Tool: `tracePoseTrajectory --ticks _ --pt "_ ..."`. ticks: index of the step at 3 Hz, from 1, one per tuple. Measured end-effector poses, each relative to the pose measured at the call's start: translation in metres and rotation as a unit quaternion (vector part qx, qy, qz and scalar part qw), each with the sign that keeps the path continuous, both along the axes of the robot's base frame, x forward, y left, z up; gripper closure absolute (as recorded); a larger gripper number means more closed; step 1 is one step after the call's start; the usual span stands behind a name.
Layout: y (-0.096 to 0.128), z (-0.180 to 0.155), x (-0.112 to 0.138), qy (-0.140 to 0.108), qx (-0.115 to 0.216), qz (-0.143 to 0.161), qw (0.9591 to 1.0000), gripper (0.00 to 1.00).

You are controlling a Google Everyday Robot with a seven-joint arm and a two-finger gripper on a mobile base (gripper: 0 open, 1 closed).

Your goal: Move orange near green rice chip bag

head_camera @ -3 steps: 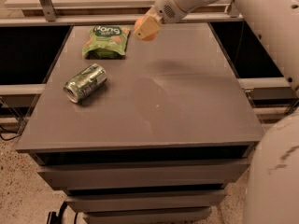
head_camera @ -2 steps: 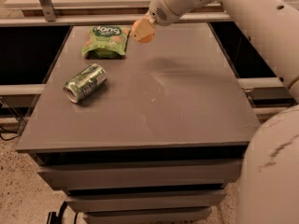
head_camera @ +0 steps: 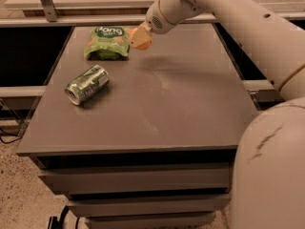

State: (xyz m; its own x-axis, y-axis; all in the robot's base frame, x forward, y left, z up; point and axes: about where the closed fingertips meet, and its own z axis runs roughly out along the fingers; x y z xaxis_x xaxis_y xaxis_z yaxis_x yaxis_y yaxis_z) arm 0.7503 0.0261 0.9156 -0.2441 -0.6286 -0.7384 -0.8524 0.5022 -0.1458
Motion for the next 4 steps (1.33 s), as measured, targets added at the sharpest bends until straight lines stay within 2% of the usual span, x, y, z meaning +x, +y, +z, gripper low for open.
tracePoseTrajectory --ticks 3,4 --pt "0.023 -0.025 0.008 0.016 0.015 0.023 0.9995 1.0" --pt "0.026 -0.03 0.01 0.021 0.011 0.022 0.9995 0.82"
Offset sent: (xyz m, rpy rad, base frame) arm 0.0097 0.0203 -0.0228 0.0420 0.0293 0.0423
